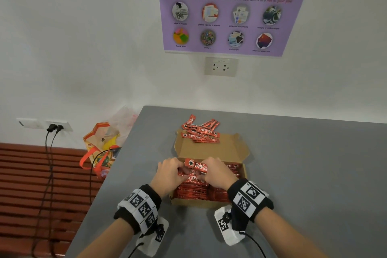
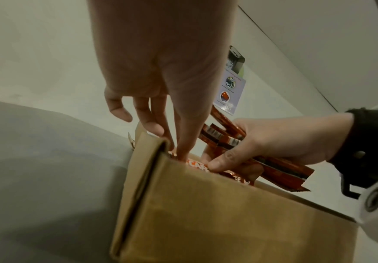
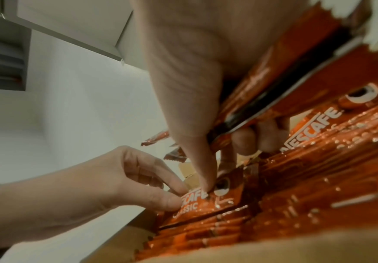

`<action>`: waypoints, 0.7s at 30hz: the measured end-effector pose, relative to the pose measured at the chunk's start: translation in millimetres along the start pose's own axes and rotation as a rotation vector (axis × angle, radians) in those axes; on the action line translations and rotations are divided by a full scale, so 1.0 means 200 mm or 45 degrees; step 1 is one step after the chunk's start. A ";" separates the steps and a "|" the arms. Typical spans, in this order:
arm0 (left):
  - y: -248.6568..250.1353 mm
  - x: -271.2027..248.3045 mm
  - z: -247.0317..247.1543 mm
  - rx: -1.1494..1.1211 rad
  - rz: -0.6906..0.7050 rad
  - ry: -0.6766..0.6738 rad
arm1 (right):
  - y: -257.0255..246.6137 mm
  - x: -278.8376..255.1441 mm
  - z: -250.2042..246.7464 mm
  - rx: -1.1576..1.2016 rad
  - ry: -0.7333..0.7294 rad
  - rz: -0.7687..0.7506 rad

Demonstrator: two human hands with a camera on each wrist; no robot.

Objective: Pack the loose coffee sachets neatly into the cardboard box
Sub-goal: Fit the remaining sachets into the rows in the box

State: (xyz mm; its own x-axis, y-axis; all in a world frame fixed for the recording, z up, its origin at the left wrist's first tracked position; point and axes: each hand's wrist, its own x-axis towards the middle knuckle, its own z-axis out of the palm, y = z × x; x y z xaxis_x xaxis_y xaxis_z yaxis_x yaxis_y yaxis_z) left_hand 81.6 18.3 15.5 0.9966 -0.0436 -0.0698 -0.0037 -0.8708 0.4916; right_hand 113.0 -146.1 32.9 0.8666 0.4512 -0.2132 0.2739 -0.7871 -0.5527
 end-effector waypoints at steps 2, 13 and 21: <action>-0.01 0.01 0.00 -0.012 -0.003 -0.007 | 0.00 0.00 0.00 -0.012 0.010 0.001; 0.05 0.00 -0.09 -0.259 0.140 0.189 | -0.02 0.03 0.02 0.041 0.142 0.030; 0.13 -0.06 -0.12 -0.887 0.121 0.175 | -0.09 -0.02 0.00 0.281 0.243 -0.063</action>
State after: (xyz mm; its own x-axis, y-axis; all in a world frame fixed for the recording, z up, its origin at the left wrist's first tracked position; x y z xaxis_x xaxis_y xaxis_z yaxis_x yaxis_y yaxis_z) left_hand 72.0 8.2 50.5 0.9961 -0.0015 0.0884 -0.0834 -0.3495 0.9332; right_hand 104.4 -133.5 44.6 0.9229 0.3831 -0.0377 0.2387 -0.6463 -0.7248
